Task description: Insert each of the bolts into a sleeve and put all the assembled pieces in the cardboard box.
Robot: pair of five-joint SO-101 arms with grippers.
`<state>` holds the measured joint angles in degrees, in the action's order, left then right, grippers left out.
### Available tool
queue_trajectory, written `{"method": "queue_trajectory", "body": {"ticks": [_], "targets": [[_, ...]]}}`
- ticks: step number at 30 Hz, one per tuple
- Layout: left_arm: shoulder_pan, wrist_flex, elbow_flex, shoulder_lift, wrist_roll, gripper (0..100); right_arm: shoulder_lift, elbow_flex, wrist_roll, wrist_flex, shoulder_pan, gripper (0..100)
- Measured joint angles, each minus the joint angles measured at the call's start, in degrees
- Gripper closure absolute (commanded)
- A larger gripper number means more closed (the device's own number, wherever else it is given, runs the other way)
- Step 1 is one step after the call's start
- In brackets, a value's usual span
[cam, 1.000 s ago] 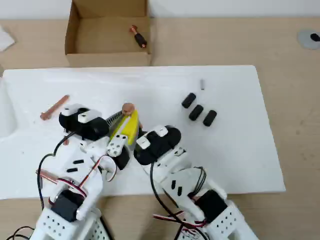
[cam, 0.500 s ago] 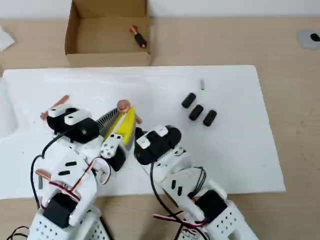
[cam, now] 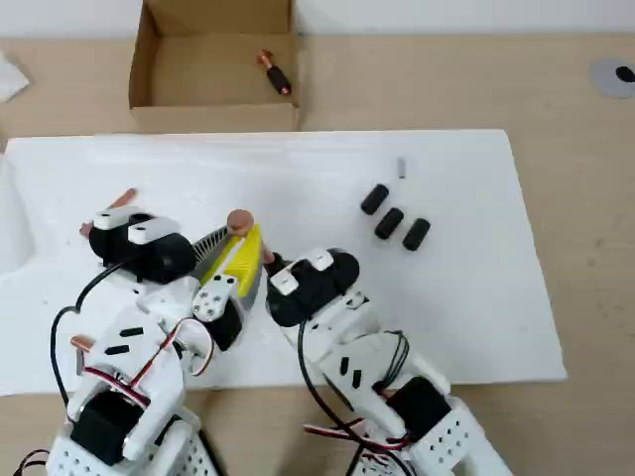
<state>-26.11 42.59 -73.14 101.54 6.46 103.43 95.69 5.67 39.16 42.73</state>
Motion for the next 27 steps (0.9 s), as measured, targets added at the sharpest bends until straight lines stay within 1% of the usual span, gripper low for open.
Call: {"method": "queue_trajectory", "body": {"ticks": [12,17,27], "targets": [[0.0,0.5,0.0,0.0,0.0,99,0.0,0.0,0.0,0.0,0.0,99.0],[0.0,3.1,0.0,0.1,0.0,100,0.0,0.0,0.0,0.0,0.0,99.0],[-0.9,3.1,0.0,0.1,0.3,100,0.0,0.0,0.0,0.0,0.0,99.0]]}}
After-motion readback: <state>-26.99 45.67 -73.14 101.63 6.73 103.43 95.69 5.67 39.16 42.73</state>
